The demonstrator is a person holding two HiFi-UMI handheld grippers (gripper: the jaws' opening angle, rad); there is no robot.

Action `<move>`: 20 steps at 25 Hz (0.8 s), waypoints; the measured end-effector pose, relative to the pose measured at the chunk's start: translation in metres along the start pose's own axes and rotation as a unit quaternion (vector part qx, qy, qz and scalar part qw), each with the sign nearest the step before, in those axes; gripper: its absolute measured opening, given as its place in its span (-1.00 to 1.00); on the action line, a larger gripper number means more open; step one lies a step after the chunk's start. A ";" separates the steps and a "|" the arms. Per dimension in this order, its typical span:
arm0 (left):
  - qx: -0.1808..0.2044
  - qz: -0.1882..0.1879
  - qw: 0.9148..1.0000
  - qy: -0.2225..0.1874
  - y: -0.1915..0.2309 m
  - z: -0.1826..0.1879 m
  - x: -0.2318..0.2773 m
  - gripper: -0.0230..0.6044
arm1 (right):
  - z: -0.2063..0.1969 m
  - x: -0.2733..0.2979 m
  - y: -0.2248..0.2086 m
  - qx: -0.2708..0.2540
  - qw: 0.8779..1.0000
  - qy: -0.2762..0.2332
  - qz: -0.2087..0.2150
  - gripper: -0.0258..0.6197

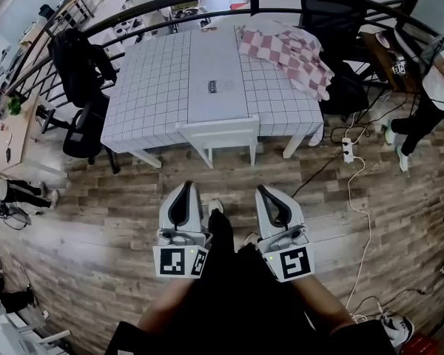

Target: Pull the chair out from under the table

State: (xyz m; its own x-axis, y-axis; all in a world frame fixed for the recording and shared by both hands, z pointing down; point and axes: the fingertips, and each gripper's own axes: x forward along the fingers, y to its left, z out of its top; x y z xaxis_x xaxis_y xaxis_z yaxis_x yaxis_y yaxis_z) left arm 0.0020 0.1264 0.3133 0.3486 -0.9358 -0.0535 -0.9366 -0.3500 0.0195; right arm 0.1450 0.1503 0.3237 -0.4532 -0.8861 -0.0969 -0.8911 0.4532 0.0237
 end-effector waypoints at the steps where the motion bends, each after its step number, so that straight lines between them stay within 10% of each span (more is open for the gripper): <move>1: 0.002 -0.005 1.000 -0.002 -0.002 -0.001 0.002 -0.90 | -0.002 0.001 -0.002 0.001 1.000 0.006 -0.002 -0.92; 20: -0.026 -0.016 1.000 0.004 0.040 -0.021 0.032 -0.90 | -0.014 0.067 0.014 -0.010 0.998 0.055 0.005 -0.92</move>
State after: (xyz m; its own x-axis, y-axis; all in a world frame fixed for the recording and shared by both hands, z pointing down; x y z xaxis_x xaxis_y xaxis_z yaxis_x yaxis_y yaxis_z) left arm -0.0230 0.0812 0.3333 0.3791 -0.9241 -0.0477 -0.9217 -0.3817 0.0697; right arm 0.1017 0.0958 0.3313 -0.4614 -0.8871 0.0138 -0.8861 0.4615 0.0437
